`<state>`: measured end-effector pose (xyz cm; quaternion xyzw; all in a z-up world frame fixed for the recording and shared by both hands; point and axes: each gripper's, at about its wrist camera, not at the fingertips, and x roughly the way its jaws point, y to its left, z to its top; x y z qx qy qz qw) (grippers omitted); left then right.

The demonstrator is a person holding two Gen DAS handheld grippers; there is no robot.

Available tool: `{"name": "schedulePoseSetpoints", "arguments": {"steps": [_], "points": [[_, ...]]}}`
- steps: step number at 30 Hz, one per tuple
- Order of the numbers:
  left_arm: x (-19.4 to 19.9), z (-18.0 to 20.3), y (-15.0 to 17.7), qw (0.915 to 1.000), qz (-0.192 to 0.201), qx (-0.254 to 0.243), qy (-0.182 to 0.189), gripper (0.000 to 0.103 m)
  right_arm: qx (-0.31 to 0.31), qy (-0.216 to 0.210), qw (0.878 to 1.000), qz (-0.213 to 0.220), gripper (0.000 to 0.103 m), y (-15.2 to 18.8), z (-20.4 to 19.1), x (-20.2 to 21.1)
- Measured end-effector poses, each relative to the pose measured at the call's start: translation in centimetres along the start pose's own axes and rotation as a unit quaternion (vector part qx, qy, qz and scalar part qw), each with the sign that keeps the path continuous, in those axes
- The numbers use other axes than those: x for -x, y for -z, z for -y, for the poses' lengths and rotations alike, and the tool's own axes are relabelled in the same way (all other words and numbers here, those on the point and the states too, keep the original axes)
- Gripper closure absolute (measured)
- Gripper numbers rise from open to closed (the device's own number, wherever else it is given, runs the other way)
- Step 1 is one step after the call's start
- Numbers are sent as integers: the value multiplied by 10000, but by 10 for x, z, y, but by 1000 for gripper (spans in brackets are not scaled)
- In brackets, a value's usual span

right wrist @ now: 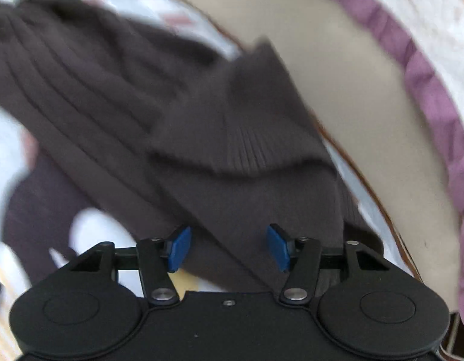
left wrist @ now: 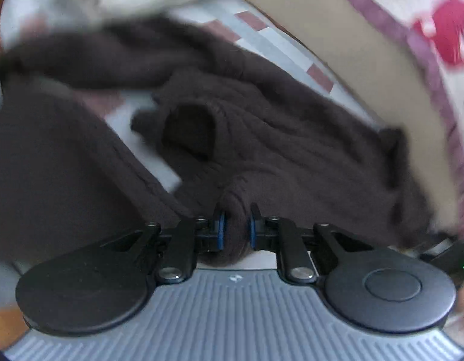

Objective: Fold clothes

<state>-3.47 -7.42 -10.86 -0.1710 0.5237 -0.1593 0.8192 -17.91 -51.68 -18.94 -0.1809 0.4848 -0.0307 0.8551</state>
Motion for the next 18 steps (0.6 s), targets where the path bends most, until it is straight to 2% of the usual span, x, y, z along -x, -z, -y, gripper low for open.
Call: {"name": "schedulePoseSetpoints", "arguments": {"steps": [3,5,6,7,8,9,11,12,14,15,18], "points": [[4,12,5,9967,63,-698,-408,89,-800,-100,9964,248,42,3,29,5],[2,21,9,9936,-41,-1025,-469,89,-1271,-82,9909,439,43,3,47,9],[1,25,11,9926,-102,-1125,-450,88,-1388,-65,9889,526,57,4,53,10],[-1,29,13,9915,-144,-1220,-432,88,-1342,-45,9893,576,94,5,55,9],[-2,34,14,9903,-166,-1312,-415,87,-1233,8,9909,532,100,4,53,7],[-4,39,16,9886,-177,-1432,-430,86,-1096,222,9926,472,101,5,51,6],[-7,51,20,9836,-176,-1720,-523,86,-929,672,9914,627,101,6,50,12],[-6,56,22,9808,-171,-1859,-564,86,-1119,837,9876,718,101,6,57,17],[-2,62,25,9757,-169,-2088,-638,82,-1963,919,9725,849,101,7,84,31],[0,65,26,9740,-161,-2162,-662,78,-2467,941,9601,917,101,14,98,37],[6,62,21,9742,-131,-2141,-703,70,-3851,1095,9100,1078,101,42,142,55]]}}
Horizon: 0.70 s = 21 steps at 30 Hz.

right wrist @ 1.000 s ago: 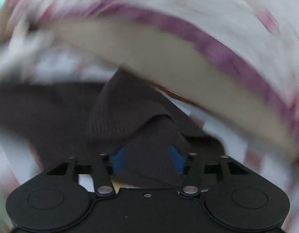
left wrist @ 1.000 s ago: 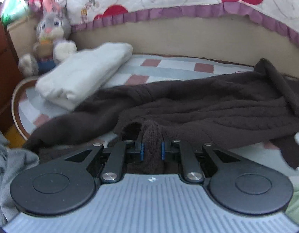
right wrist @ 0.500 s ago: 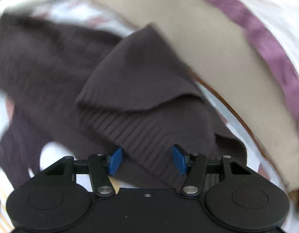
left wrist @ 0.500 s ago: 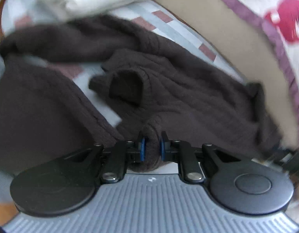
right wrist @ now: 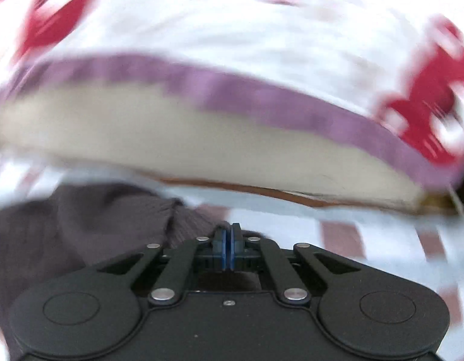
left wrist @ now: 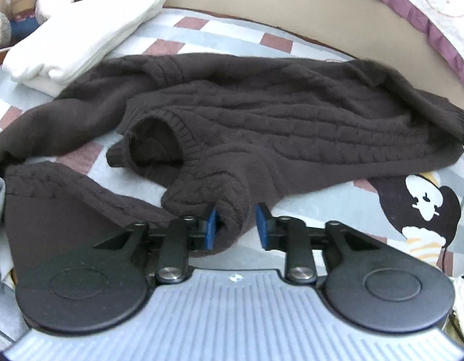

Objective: Fold clothes

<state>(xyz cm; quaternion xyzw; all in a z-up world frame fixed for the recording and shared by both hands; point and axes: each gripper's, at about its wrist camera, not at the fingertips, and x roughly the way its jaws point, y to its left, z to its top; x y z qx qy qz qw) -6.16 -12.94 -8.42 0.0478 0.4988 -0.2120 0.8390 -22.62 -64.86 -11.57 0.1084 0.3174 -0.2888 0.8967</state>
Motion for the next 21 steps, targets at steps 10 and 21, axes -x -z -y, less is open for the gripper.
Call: {"name": "schedulePoseSetpoints", "arguments": {"steps": [10,21], "points": [[15,-30,-12,9980,465,437,48,60,-567,183,9977,-338,101,23,49,-7],[-55,-30,-17,9924,-352,842,821,46,-729,-63,9969,-282,101,18,54,-3]]}}
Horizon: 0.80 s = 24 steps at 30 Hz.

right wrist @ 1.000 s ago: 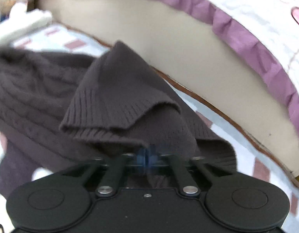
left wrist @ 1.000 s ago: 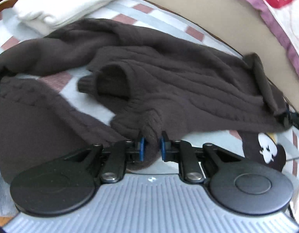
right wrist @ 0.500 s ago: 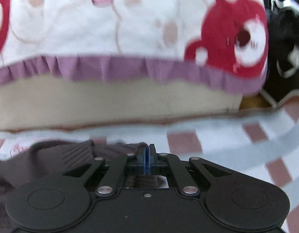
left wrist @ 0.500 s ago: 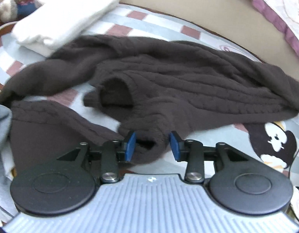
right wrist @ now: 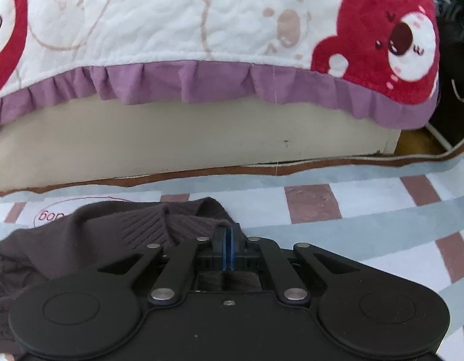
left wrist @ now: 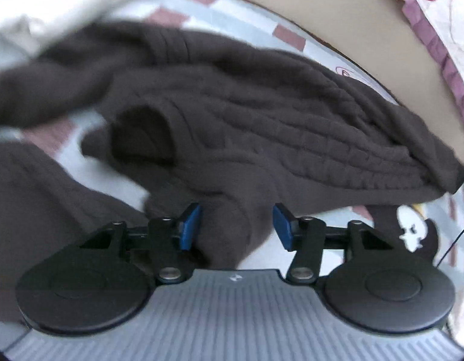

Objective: Fold clothes

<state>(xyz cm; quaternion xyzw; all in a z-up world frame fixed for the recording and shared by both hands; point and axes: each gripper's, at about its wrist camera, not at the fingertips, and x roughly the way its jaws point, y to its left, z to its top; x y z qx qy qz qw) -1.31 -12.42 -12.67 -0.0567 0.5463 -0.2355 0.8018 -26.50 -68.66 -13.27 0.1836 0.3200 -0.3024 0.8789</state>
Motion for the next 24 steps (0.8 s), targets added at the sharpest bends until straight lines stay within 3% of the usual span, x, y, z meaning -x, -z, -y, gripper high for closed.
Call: {"name": "schedulePoseSetpoints", "arguments": {"steps": [2,3,6,9,11,13,16,19,21,24], "points": [[-5,2,2,9999,33,-65,92,53,-20,-60,10000,-3,101,0,1,-3],[-5,7,3,9996,109,-271,-23,86,14,-102,9999,21,101,2,0,-5],[3,32,8,9882,521,-1223,-755,90,116,-229,9996,94,101,7,-2,-11],[33,51,7,9657,1248,-1813,-1380,90,-59,-466,9981,407,101,5,3,-5],[72,43,-1,9649,1708,-1396,-1425,90,-318,-576,9964,536,101,-4,10,8],[110,24,-3,9714,2002,-736,-1046,90,-629,-772,9928,671,101,-14,17,26],[146,6,7,9744,2009,-350,-944,92,-863,-637,9922,630,103,-28,27,57],[154,-8,28,9786,1687,-358,-1127,93,-1034,-233,9929,545,103,-41,47,86],[142,-21,42,9833,1261,-312,-1274,96,-989,-204,9946,233,103,-45,63,84],[115,-32,54,9771,898,-350,-1897,103,-824,-548,9939,-496,98,-37,72,67]]}}
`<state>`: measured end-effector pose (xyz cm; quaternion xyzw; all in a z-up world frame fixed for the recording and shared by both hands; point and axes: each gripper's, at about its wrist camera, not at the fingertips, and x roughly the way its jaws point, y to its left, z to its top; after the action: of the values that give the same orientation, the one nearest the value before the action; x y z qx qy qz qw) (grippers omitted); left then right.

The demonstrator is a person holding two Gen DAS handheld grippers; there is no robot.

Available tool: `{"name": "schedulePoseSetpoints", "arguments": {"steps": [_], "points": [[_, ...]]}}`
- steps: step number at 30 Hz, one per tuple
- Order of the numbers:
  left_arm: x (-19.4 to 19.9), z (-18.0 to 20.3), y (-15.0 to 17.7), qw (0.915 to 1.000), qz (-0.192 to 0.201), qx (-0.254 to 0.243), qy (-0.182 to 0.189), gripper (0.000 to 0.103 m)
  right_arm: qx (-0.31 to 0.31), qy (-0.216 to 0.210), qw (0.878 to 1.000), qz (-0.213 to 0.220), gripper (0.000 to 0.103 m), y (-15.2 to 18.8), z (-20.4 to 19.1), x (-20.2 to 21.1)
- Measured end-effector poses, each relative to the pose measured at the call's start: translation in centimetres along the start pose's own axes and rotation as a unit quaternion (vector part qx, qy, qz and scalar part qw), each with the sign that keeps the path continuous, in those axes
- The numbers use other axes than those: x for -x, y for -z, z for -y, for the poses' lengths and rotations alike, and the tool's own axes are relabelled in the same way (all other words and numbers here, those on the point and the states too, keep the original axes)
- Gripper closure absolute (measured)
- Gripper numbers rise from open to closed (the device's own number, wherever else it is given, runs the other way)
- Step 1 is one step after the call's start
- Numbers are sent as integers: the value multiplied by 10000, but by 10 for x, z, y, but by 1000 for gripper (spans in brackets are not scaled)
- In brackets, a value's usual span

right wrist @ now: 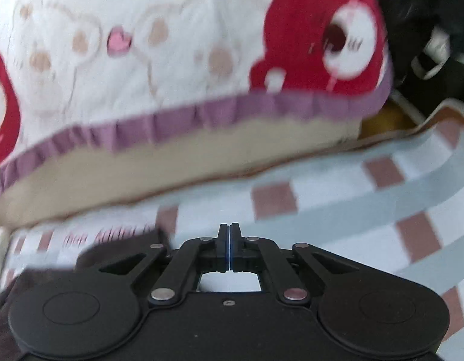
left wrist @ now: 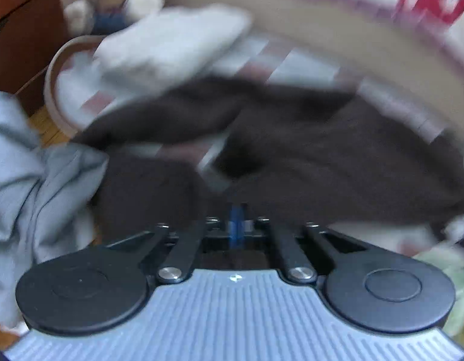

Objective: Fold clothes

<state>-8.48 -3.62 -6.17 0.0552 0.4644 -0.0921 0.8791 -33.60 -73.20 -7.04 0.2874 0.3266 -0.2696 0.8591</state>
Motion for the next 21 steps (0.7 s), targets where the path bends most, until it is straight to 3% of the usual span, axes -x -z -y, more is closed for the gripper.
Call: {"name": "schedulePoseSetpoints", "arguments": {"steps": [2,4,5,6,7,10,12,15,16,19,21], "points": [[-9,2,5,9997,-43,-90,-232,103,33,-589,9968,-536,93,8,-4,-12],[-8,3,3,9999,-40,-34,-95,103,93,-1009,9906,-917,84,15,-16,-23],[-7,7,-1,9999,12,-89,-69,103,154,-1177,9875,-1032,74,18,-25,-28],[-6,10,-4,9999,63,-143,-44,103,218,-1345,9840,-1149,49,21,-38,-34],[-6,14,-8,9997,115,-197,-18,103,270,-1429,9812,-1268,40,24,-52,-42],[-10,29,-18,9991,178,-158,351,101,449,-1290,9786,-1537,40,29,-92,-66],[-13,40,-24,9977,209,-107,633,100,406,-901,9869,-1279,40,34,-110,-83],[-19,60,-31,9946,260,-172,993,99,274,-622,9911,-1141,40,47,-109,-99],[-22,67,-33,9936,287,-260,1059,98,310,-765,9891,-1221,41,52,-107,-101],[-31,84,-43,9916,389,-500,1126,90,773,-873,9832,-1406,40,64,-104,-110],[-40,93,-52,9906,434,-586,1157,77,1173,-669,9788,-1543,40,73,-105,-122]]}}
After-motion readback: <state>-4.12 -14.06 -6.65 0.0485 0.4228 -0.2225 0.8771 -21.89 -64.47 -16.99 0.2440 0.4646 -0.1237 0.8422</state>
